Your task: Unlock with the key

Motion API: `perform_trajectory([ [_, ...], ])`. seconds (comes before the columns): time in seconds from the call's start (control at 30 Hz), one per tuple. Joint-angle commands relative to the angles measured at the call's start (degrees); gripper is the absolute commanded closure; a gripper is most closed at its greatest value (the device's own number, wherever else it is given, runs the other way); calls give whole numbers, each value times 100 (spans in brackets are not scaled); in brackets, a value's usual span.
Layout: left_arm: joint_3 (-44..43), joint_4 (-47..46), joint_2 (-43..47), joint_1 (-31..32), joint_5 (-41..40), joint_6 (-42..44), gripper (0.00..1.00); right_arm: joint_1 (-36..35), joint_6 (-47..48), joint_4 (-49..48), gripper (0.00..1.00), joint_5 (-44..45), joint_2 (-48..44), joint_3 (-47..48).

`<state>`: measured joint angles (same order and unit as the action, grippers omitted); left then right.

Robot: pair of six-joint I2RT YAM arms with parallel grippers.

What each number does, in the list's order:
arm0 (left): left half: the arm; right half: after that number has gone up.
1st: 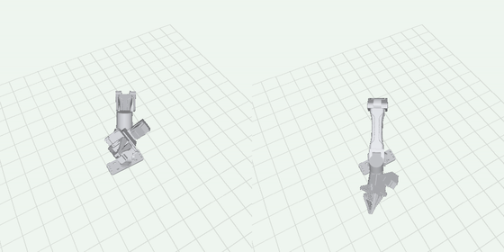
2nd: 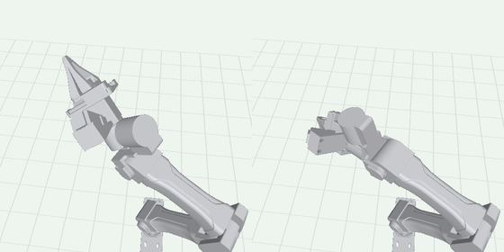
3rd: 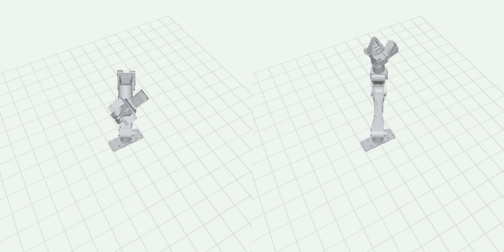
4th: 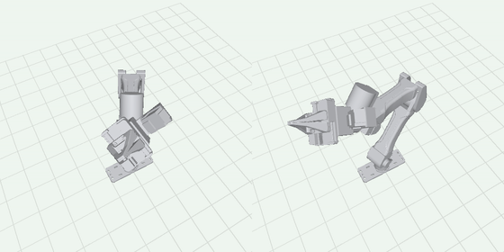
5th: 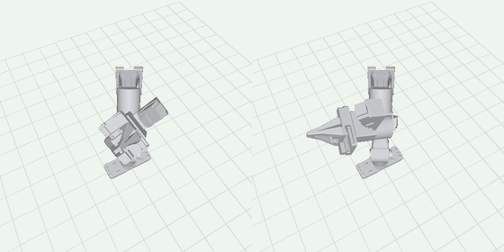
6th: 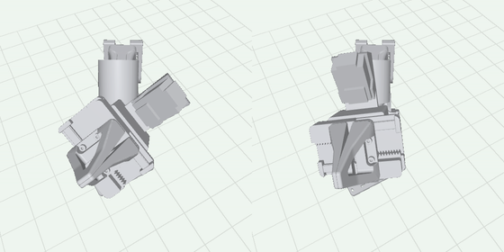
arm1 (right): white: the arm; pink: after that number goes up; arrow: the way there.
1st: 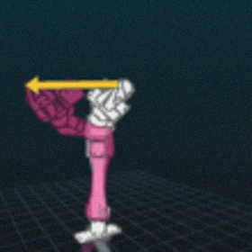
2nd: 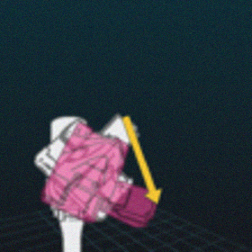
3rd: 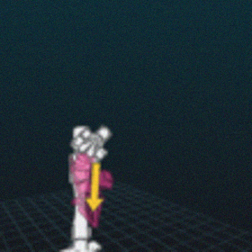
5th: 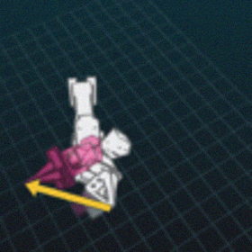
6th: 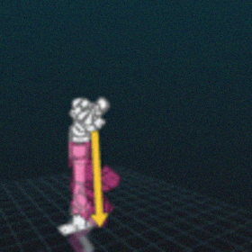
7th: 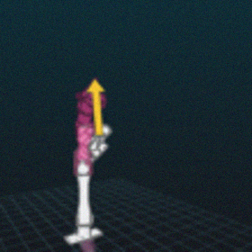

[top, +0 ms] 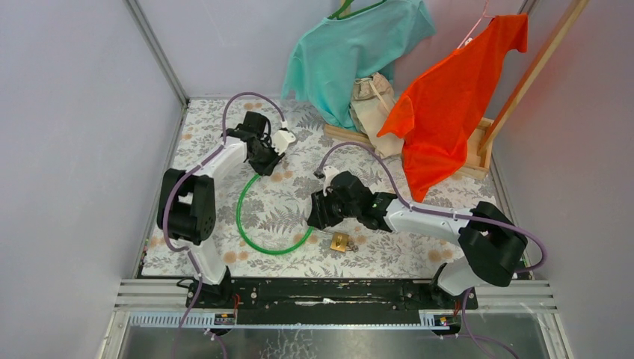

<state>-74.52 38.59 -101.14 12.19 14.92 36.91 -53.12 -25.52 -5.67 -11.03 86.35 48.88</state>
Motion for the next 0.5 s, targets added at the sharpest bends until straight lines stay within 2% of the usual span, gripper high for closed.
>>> perform_trajectory([
  [0.0,-20,-890,-319,-58,-221,254,100,-106,305,413,47,245,-66,-4],
  [0.1,40,-1042,-529,-50,-361,344,100,-102,373,677,32,462,-214,-22],
  [0.17,81,-1080,-617,-49,-429,387,100,-99,429,982,18,718,-316,104],
  [0.27,149,-1088,-675,-51,-447,366,100,-57,562,1517,5,972,-416,355],
  [0.3,163,-1090,-675,-52,-448,351,95,-24,577,1658,1,1042,-455,415],
  [0.33,166,-1090,-681,-53,-448,332,85,18,595,1826,1,1125,-495,494],
  [0.37,154,-1075,-664,-50,-454,285,69,54,607,1977,1,1205,-541,561],
  [0.43,-74,-809,-637,-54,-424,202,32,164,599,2284,1,1472,-641,679],
  [0.47,-164,-695,-588,-50,-428,176,20,218,609,2410,1,1690,-682,746],
])
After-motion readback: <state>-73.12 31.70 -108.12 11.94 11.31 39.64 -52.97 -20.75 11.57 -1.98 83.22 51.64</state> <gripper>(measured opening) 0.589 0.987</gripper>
